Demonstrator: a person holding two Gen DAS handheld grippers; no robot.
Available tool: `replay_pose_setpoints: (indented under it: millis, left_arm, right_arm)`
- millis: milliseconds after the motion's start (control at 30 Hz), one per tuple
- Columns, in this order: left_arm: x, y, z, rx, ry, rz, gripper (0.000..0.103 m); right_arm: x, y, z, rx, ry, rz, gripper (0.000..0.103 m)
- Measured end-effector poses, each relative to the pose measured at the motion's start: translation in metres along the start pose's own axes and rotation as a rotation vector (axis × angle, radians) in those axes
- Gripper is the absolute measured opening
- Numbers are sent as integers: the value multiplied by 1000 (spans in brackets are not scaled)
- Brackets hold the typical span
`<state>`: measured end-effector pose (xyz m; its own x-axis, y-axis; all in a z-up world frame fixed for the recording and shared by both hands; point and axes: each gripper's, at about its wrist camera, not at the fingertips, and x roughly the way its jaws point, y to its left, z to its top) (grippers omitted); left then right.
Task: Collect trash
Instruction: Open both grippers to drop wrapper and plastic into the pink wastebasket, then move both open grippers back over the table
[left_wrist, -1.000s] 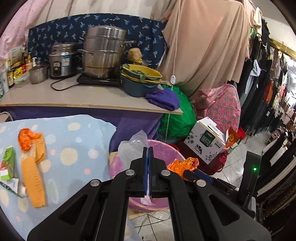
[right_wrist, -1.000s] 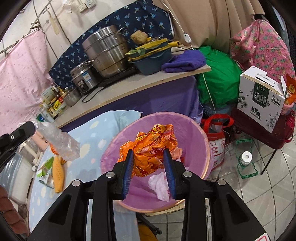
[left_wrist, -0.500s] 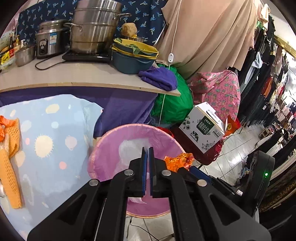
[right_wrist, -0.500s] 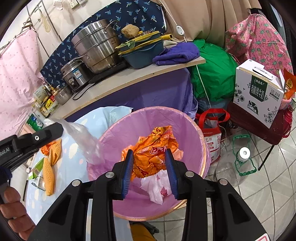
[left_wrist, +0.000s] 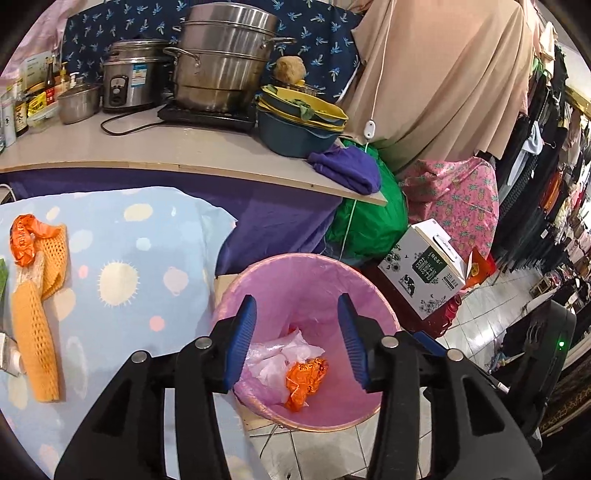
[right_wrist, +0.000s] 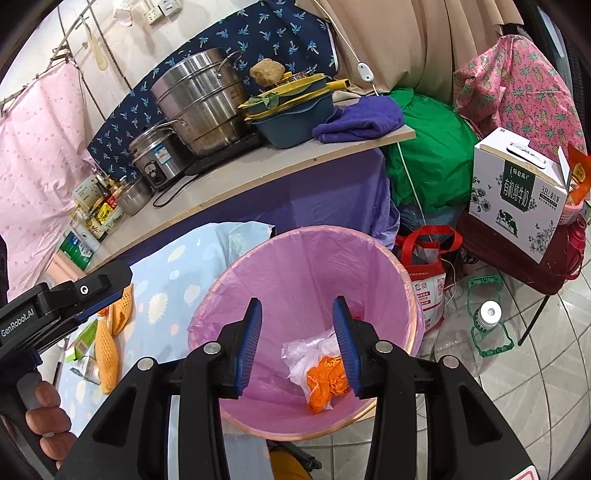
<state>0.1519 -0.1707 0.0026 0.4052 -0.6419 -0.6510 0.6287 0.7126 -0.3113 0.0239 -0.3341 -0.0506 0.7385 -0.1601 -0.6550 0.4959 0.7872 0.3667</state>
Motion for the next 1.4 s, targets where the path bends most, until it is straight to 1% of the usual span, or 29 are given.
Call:
replay_pose_setpoints:
  millis: [167, 333, 500, 733, 867, 967, 1133, 1167, 1233, 1400]
  left_arm:
    - [-13, 8, -2, -3, -22, 29, 44]
    - [-31, 26, -9, -36, -42, 59, 44]
    - [-54, 55, -22, -78, -61, 138, 44]
    - [-89, 113, -48, -160, -74, 271, 44]
    - [-109, 150, -66, -224, -67, 351, 44]
    - [-128, 181, -81, -290, -68, 394, 44]
    - [-155, 223, -104, -370, -79, 471, 45]
    - [-160, 229, -108, -377, -83, 484, 46]
    - [-169, 241, -115, -386, -88, 525, 54]
    - [-181, 256, -126, -380, -86, 587, 56]
  right_arm:
    - [-5, 14, 0, -16, -4, 19, 39]
    - [-9, 32, -4, -42, -3, 46, 39]
    - [-9, 59, -11, -86, 8, 75, 39]
    - [-2, 105, -28, -156, 45, 134, 39]
    - [6, 134, -38, -198, 74, 168, 39]
    - [14, 159, -49, -235, 103, 198, 39]
    - [30, 200, -69, -295, 149, 237, 39]
    - [33, 208, -74, -308, 161, 246, 39]
    - [41, 225, -83, -331, 179, 261, 39]
    - [57, 261, -104, -384, 221, 291, 39]
